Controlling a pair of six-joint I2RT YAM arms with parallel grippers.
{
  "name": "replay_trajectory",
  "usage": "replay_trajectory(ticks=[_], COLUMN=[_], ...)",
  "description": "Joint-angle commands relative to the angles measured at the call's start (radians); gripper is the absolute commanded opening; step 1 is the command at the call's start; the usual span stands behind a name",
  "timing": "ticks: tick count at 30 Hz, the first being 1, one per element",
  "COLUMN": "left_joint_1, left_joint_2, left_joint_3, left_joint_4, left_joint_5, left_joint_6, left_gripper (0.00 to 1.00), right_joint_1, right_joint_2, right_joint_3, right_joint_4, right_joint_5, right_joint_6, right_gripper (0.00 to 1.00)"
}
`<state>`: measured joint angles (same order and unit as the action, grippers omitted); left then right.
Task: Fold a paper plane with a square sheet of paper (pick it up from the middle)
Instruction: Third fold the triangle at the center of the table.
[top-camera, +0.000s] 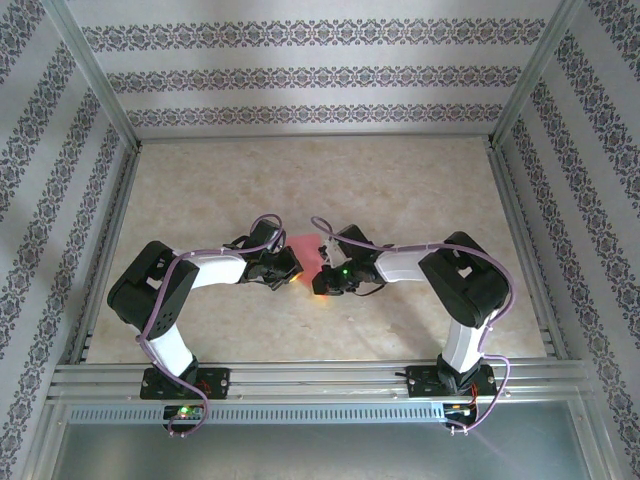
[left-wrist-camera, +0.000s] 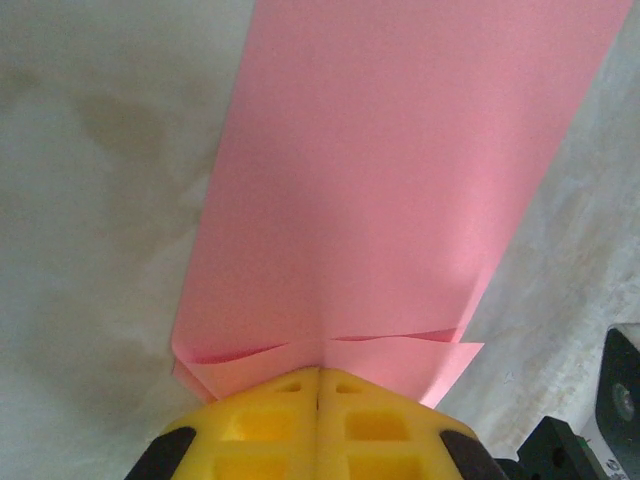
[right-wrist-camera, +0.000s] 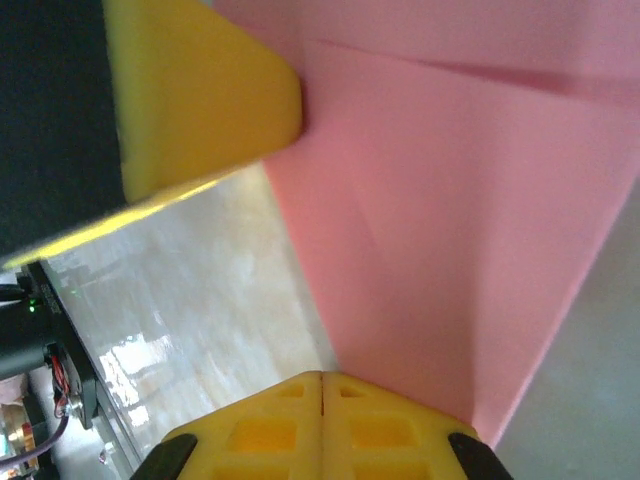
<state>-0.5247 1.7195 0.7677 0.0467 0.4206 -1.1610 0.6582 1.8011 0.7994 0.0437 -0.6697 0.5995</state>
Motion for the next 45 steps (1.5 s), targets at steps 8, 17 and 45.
replay_trajectory(ticks=[8, 17, 45], left_joint_1=[-0.006, -0.006, -0.079], left_joint_2=[0.099, 0.097, -0.054], left_joint_3=[-0.048, -0.027, 0.048], left_joint_4=[-0.203, -0.194, -0.112], left_joint_5=[-0.128, -0.107, -0.072], left_joint_6=[-0.002, 0.009, 0.222], left_gripper=[0.00, 0.00, 0.12], right_joint_1=[-0.033, -0.030, -0.002], right_joint_2=[-0.148, -0.236, 0.053], right_joint_3=[-0.142, -0.062, 0.037], right_joint_4=[-0.152, -0.117, -0.150], right_joint_5=[-0.022, 0.089, 0.156], right_joint_6=[-0.040, -0.062, -0.035], right_gripper=[0.07, 0.07, 0.04])
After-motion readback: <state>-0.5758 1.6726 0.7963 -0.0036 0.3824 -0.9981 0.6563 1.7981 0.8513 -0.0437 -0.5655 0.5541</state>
